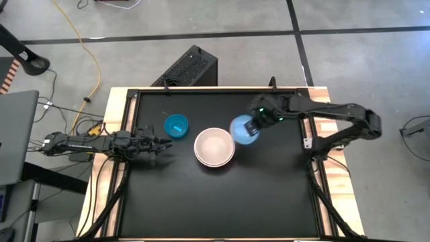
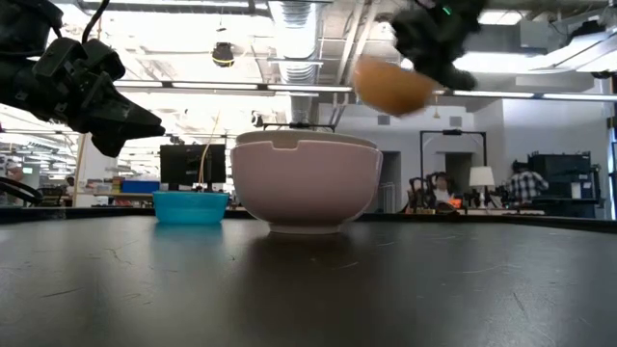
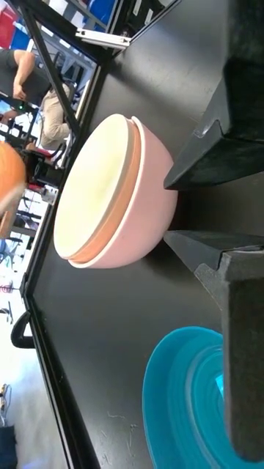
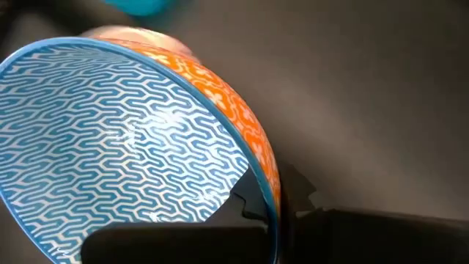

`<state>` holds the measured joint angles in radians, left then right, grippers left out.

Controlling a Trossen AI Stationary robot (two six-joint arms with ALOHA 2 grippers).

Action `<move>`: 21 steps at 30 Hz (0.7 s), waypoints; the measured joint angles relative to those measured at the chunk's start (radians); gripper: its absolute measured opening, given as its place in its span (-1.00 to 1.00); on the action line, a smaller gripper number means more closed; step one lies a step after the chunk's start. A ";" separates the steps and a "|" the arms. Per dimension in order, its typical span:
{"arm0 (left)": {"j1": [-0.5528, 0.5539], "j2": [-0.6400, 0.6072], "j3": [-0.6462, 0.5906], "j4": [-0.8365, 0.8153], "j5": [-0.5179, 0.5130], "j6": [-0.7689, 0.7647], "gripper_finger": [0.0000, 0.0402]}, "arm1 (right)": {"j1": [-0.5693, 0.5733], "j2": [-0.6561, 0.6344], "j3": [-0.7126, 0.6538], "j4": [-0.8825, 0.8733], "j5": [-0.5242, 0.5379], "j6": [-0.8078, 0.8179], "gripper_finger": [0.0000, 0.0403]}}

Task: Nest bowls inside each other
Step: Stack the blue patterned bowl on top of the gray bowl

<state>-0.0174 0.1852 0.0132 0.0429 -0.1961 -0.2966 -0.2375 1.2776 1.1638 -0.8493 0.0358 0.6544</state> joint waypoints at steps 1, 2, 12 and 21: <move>0.000 0.000 0.000 0.000 0.000 0.000 -0.56 | 0.036 0.031 0.038 0.013 0.015 0.000 -0.97; 0.000 0.000 0.000 0.000 -0.001 0.000 -0.56 | 0.070 0.067 0.077 0.022 0.030 0.000 -0.97; 0.000 0.000 0.000 0.000 -0.001 -0.014 -0.56 | 0.183 0.439 0.454 0.015 0.071 -0.026 -0.97; 0.000 0.000 0.000 0.000 0.006 -0.022 -0.56 | 0.177 0.620 0.602 -0.075 0.013 -0.028 -0.97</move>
<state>-0.0171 0.1852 0.0132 0.0429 -0.1905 -0.3183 -0.0605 1.8981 1.7657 -0.9248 0.0490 0.6263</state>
